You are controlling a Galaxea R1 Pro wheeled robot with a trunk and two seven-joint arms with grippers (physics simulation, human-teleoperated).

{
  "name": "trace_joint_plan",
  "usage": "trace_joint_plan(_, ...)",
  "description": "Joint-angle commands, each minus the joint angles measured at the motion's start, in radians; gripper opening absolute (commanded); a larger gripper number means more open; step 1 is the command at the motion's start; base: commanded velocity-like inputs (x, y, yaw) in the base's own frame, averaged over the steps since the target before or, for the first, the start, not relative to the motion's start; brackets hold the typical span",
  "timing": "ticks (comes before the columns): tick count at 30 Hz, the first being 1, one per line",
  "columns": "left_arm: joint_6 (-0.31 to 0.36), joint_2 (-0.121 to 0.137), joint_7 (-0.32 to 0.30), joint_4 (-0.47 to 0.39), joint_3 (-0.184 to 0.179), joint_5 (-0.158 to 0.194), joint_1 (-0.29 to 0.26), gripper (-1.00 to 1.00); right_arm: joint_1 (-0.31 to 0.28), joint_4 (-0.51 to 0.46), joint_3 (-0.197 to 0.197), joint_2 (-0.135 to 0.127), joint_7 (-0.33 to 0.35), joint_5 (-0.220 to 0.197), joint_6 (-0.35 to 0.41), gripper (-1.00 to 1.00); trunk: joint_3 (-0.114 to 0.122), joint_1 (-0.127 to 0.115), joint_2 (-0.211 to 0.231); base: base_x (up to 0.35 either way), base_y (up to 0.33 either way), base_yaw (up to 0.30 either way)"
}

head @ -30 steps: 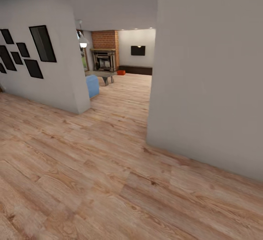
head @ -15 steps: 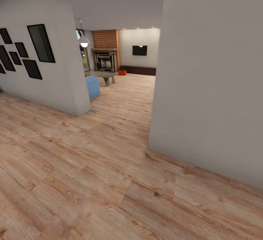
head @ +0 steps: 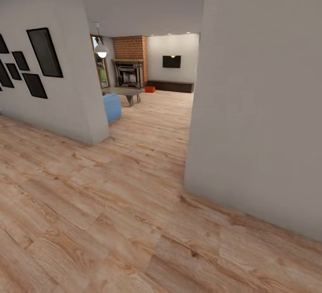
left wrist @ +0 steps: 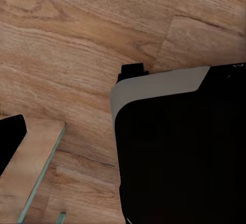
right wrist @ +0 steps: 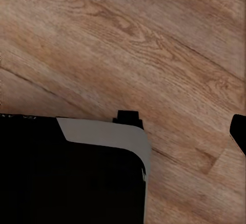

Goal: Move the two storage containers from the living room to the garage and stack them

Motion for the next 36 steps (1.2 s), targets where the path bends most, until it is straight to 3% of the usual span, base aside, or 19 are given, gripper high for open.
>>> trace_joint_plan(1, 0.001, -0.001, 0.002, 0.002, -0.009, 0.009, -0.001, 1.00, -0.001, 0.004, -0.006, -0.001, 0.002, -0.002, -0.006, 1.00, -0.001, 0.001, -0.001, 0.341, 0.000, 0.136)
trace_joint_plan(19, 0.001, 0.000, 0.002, 0.002, -0.009, 0.009, -0.001, 1.00, -0.001, 0.002, -0.006, -0.001, 0.001, -0.005, -0.007, 1.00, -0.008, 0.001, -0.001, 0.341, 0.000, 0.245)
trace_joint_plan(36, 0.001, 0.001, 0.002, 0.002, -0.009, 0.009, -0.001, 1.00, -0.001, 0.002, -0.006, -0.001, 0.001, -0.001, -0.005, 1.00, -0.008, 0.001, -0.001, 0.341, 0.000, 0.010)
